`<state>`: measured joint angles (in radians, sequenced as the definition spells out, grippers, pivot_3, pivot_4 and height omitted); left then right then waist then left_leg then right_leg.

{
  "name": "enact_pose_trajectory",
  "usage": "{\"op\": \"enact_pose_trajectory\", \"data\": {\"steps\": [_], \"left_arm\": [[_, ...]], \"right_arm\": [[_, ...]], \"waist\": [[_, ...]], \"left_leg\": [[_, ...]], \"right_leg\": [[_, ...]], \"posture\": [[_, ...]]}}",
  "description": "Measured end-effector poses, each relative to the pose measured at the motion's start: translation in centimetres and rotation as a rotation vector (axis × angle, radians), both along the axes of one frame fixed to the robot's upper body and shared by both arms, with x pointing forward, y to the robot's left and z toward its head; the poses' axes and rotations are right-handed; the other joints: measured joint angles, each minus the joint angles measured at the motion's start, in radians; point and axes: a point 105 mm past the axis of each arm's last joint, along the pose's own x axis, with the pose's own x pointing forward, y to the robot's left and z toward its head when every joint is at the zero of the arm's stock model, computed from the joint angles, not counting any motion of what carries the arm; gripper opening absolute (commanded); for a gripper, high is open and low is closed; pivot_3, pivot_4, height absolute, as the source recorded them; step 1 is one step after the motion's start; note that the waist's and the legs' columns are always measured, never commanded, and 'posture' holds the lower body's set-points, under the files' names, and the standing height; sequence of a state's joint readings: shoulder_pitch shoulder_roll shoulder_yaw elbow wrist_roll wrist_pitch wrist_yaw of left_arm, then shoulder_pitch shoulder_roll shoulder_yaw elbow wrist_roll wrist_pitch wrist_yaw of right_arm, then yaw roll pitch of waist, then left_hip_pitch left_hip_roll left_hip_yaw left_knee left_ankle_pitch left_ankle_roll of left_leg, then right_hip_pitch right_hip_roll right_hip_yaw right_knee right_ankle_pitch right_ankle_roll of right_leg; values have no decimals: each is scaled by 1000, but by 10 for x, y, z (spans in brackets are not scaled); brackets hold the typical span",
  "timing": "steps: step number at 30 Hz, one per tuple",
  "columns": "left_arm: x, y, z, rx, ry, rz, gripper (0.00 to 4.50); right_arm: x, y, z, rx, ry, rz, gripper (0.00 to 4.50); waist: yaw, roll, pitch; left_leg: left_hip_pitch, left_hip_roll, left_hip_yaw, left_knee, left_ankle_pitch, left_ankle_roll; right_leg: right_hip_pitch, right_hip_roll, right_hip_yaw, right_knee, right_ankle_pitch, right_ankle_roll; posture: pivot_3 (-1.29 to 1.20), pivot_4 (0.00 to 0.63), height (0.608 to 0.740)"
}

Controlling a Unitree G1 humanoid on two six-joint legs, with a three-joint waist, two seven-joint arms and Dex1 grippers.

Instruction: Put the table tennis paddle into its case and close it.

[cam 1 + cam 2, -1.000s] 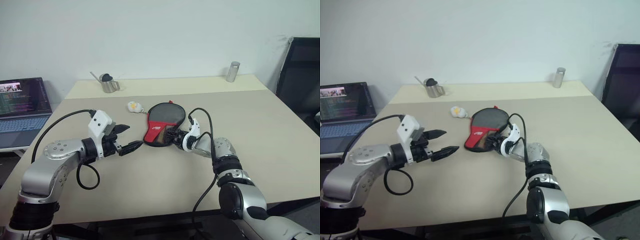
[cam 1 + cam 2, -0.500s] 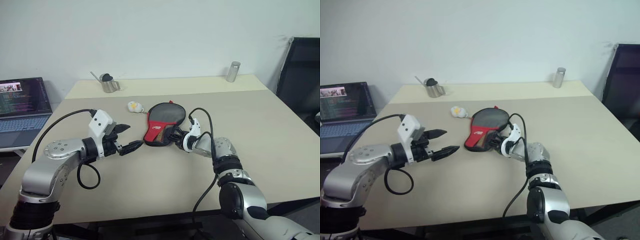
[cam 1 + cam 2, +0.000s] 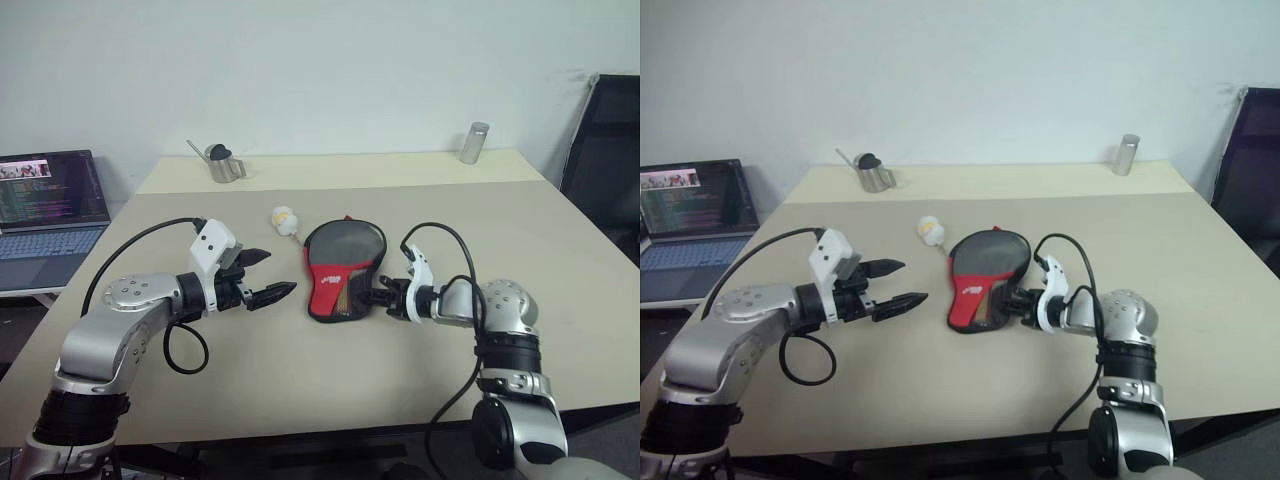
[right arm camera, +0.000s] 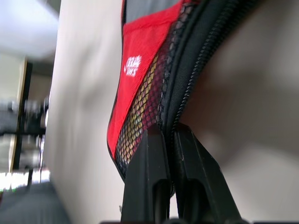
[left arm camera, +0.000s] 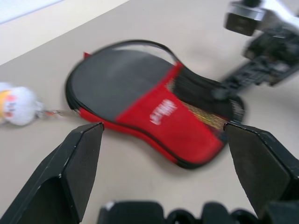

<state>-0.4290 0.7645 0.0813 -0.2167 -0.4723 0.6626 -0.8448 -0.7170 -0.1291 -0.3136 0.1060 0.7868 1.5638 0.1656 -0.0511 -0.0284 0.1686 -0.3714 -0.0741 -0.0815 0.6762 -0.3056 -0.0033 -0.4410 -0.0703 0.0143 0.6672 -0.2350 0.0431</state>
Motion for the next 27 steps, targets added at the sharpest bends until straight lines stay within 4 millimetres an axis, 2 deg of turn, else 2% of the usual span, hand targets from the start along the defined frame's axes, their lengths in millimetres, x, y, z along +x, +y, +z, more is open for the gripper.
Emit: {"op": "enact_pose_trajectory", "data": {"steps": [4,10,19,27], "left_arm": [[5,-4,-1,5,7,-26,4500],[8,-12,-2,11,21,-74,4500],[10,-13,-2,14,22,-93,4500],[11,-12,-2,14,20,-101,4500]], "right_arm": [[-23,-17,-6,-56,-22,71,42],[-51,-29,-14,-93,-23,166,42],[-76,-41,-22,-156,-12,237,42],[-86,-36,-24,-146,-11,273,42]], "waist": [[4,0,0],[4,0,0],[15,-1,0],[19,-1,0]], "left_leg": [[-1,0,0,0,-1,1],[-3,0,0,0,-1,1],[-3,0,0,0,-1,3],[-3,0,0,1,-1,3]], "right_leg": [[1,0,-1,-3,0,1],[0,0,-1,-4,0,1],[0,0,-1,-5,0,1],[0,0,-1,-5,1,1]], "posture": [[0,150,740],[0,150,740],[0,150,740],[0,150,740]]}}
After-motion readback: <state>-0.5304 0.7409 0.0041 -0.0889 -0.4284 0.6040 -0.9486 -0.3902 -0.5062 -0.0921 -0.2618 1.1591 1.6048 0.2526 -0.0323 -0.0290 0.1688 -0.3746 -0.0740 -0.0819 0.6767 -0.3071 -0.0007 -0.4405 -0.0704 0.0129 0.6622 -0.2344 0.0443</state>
